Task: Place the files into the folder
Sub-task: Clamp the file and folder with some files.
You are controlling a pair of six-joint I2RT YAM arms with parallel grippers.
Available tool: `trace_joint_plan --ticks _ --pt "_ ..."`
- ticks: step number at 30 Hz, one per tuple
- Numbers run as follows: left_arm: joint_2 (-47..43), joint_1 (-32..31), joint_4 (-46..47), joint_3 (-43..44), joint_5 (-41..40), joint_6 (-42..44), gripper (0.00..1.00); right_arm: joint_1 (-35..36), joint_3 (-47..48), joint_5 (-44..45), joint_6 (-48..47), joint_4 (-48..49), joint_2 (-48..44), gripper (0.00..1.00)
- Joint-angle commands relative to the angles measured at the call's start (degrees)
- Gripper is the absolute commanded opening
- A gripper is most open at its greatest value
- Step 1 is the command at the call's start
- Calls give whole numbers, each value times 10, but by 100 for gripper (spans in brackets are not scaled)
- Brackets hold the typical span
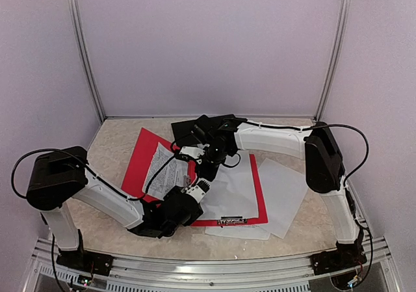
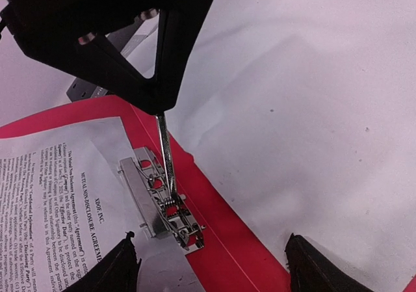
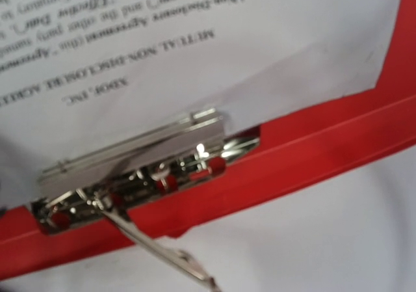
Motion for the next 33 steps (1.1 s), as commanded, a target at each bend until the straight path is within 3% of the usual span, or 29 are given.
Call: trace_joint_plan --ticks 1,9,18,33 --pt "13 7 53 1 -55 26 74 7 8 -18 1 -12 3 0" --pt "18 22 89 -13 -50 40 72 7 6 -21 2 -14 2 0" --pt "32 37 68 -16 -8 -7 68 7 6 -20 2 -15 0 0" --pt "52 61 62 -55 69 -94 42 13 16 -34 6 -21 -3 0"
